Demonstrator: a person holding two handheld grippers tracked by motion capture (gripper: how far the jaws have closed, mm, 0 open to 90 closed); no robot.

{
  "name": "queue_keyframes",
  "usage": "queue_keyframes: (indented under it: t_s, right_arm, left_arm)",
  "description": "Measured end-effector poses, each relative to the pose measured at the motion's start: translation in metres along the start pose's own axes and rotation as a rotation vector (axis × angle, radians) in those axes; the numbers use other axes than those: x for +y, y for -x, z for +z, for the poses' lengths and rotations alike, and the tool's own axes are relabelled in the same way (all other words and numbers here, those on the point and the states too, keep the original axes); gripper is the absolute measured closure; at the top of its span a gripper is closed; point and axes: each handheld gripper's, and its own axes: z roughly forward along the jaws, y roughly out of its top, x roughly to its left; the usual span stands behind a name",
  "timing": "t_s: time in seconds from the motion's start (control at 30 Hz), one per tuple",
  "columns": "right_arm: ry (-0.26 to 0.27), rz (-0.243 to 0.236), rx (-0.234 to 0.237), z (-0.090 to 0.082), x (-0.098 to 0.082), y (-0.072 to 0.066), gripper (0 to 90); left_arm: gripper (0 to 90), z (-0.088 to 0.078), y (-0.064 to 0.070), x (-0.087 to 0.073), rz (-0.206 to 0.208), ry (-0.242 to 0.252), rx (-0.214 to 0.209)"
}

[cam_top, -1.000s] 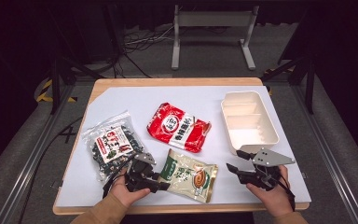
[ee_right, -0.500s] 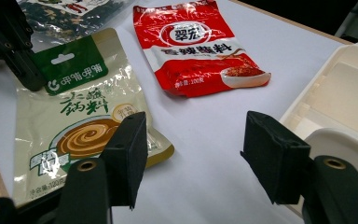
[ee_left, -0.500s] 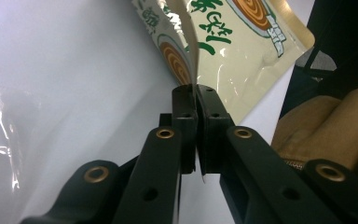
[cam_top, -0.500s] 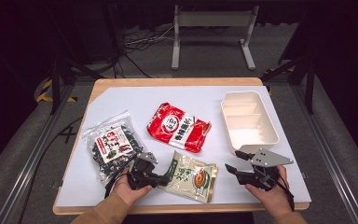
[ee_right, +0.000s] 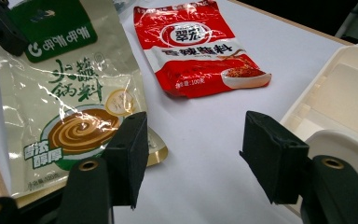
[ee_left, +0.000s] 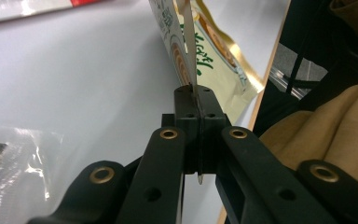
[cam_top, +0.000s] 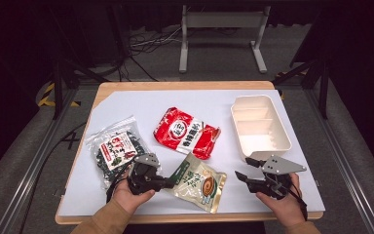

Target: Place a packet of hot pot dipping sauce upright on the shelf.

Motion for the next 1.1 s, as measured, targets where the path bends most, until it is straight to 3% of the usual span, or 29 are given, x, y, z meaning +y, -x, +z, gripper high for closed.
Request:
queue_keyframes:
  t_s: [0.23, 0.37, 0.63, 0.77, 0.9, 1.1]
  right_arm:
    - [0.002, 0.002, -0.002, 0.0, 0.001, -0.001, 41.4]
    - [0.006, 0.005, 0.022, 0.002, 0.002, -0.001, 42.5]
    - [0.026, -0.039, 0.03, -0.001, 0.007, 0.0, 50.2]
    - [0.03, -0.047, 0.048, -0.003, 0.01, -0.001, 53.8]
    - [0.04, -0.066, 0.069, -0.005, 0.014, -0.003, 55.5]
    - [0.063, -0.091, 0.096, -0.008, 0.023, -0.007, 55.7]
  left_arm:
    - [90.0, -0.021, 0.014, 0.011, 0.073, 0.026, 0.029]
    - [90.0, -0.033, 0.024, 0.018, 0.137, 0.029, 0.082]
    - [90.0, -0.046, 0.038, 0.03, 0.238, 0.049, 0.131]
    - [90.0, -0.05, 0.042, 0.035, 0.264, 0.053, 0.138]
    - [90.0, -0.056, 0.05, 0.044, 0.311, 0.044, 0.177]
    - [90.0, -0.062, 0.055, 0.058, 0.316, 0.03, 0.182]
